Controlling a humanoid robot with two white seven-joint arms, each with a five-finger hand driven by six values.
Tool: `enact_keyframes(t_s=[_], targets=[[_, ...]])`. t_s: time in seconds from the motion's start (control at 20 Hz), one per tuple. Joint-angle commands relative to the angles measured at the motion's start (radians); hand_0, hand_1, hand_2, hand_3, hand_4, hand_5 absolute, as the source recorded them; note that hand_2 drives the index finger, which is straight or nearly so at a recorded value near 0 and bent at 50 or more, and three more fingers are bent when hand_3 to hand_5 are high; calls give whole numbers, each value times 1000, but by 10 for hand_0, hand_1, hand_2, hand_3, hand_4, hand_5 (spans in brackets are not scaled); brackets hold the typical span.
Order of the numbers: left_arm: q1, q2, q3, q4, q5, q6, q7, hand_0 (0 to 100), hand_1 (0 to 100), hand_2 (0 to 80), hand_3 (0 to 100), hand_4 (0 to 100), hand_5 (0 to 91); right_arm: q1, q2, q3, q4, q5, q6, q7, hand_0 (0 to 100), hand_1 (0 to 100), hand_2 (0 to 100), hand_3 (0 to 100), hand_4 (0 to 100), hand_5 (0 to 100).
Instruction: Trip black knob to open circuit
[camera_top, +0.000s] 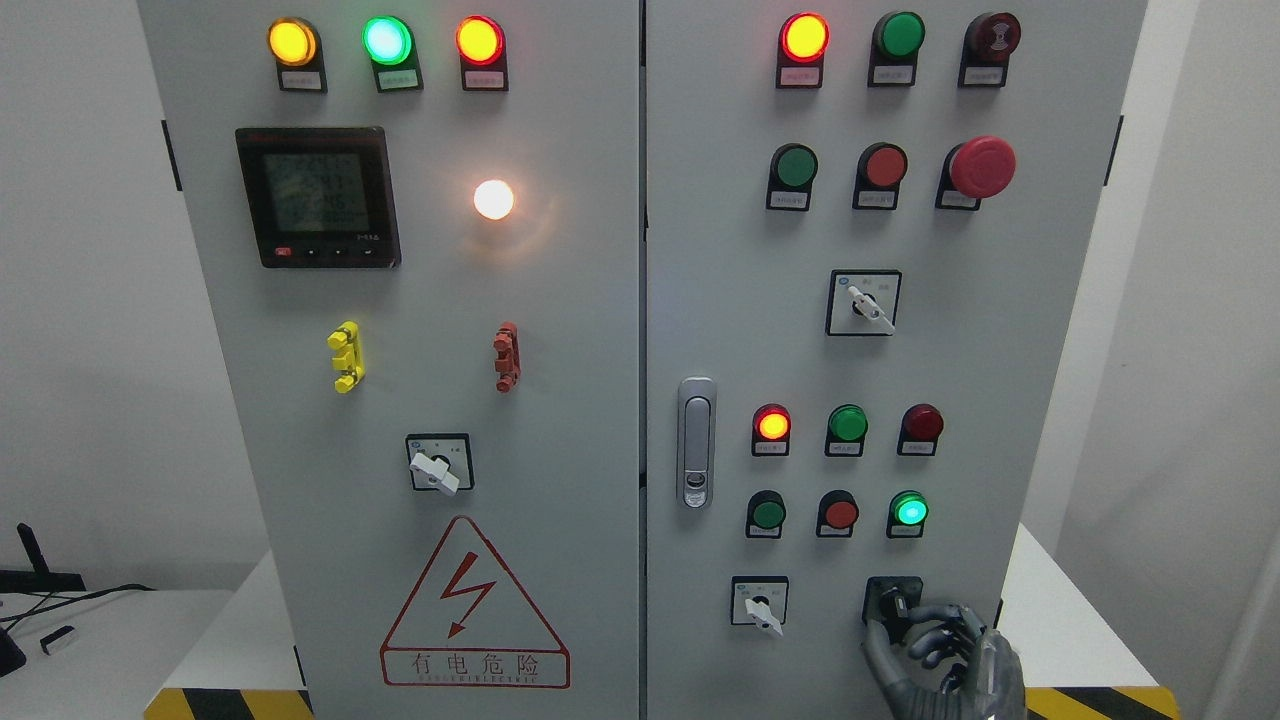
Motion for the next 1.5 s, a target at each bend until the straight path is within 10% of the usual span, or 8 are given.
enact_keyframes(t_s=[0.0, 0.8, 1.05, 1.3, 1.45], targets=[[0, -1, 0, 1, -31, -1, -1, 120, 389, 0, 0, 0, 0, 6, -4, -25, -4, -1, -1, 0, 193, 815, 464, 775, 818, 948], [0, 1, 0, 1, -31, -1, -1, 120, 389, 0, 0, 0, 0, 90, -13, -38, -73, -2, -65, -5, 144, 810, 468, 779, 820, 947], [0, 1, 0, 0, -31, -1, -1, 120, 389, 0, 0, 0, 0, 171, -18, -64, -98, -5, -206, -5, 148, 796, 437, 754, 800, 912], [0, -1, 0, 0, -31, -1, -1, 120, 389, 0, 0, 0, 0, 262, -19, -64, -106, -60, -338, 13, 184, 584, 397, 646, 607, 618], [0, -1, 0, 0, -31, -1, -1, 120, 389, 0, 0, 0, 0, 360, -59, -48, -182, -201, -365, 113, 233, 424, 303, 477, 421, 422]])
